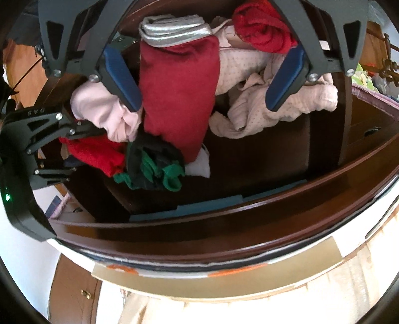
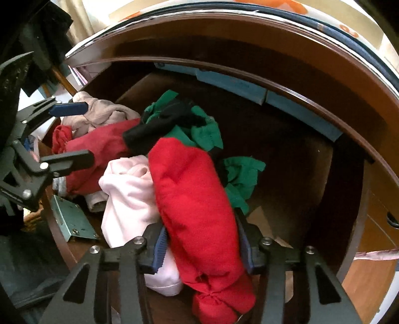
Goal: Take underwear out of drawer
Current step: 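Grasp the dark red sock with left tool while right tool grasps bright red sock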
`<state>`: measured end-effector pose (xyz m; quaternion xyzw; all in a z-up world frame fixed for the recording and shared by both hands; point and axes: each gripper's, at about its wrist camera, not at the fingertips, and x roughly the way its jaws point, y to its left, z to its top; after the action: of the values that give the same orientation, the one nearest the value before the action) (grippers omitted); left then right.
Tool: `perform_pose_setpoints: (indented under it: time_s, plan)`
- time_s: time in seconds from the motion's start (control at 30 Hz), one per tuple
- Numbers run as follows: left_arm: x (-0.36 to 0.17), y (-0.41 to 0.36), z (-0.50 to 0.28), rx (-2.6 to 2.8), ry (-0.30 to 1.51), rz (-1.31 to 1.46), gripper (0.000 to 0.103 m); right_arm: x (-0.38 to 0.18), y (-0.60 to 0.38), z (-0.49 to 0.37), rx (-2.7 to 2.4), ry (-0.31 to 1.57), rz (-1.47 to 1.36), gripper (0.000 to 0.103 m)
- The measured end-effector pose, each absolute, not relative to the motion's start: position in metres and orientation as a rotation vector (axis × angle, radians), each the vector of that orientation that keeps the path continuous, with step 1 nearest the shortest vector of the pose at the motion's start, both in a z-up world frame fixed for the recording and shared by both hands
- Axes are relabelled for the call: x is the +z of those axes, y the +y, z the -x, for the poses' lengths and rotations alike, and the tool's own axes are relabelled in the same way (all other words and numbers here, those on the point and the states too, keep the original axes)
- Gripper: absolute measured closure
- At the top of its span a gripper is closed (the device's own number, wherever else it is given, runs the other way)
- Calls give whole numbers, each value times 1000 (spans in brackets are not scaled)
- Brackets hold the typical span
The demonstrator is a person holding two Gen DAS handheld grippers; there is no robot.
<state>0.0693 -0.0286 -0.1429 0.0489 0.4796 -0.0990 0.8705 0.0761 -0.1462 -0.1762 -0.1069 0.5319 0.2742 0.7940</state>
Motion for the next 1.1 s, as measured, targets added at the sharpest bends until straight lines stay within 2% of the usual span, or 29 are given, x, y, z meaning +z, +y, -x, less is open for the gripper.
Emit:
perform_pose_setpoints:
  time_s: [0.2,0.33,0.43,0.53,0.67,0.87,1.1]
  plan:
    - [-153,-46,-79,-272,1089,-197,17,-176,-152,-71,604,1155,214,54]
    - [-162,-46,-89,-311,1157,-177,29,-177,-151,-72,608,1158,216,54]
    - [-166,-49,-92,-329,1177,-181,32,-178,-152,-73,613,1164,223,54]
    - [-170,-50,-93,-362,1195,-175,49,-179,-150,-72,615,1163,229,54]
    - [-167,-47,-87,-381,1163,-145,61,-175,-150,-70,608,1127,223,57]
    - [-160,-39,-82,-388,1110,-100,70,-170,-155,-65,610,1081,208,59]
    - [-152,-26,-67,-369,1035,-33,73,-161,-159,-57,607,1014,198,59]
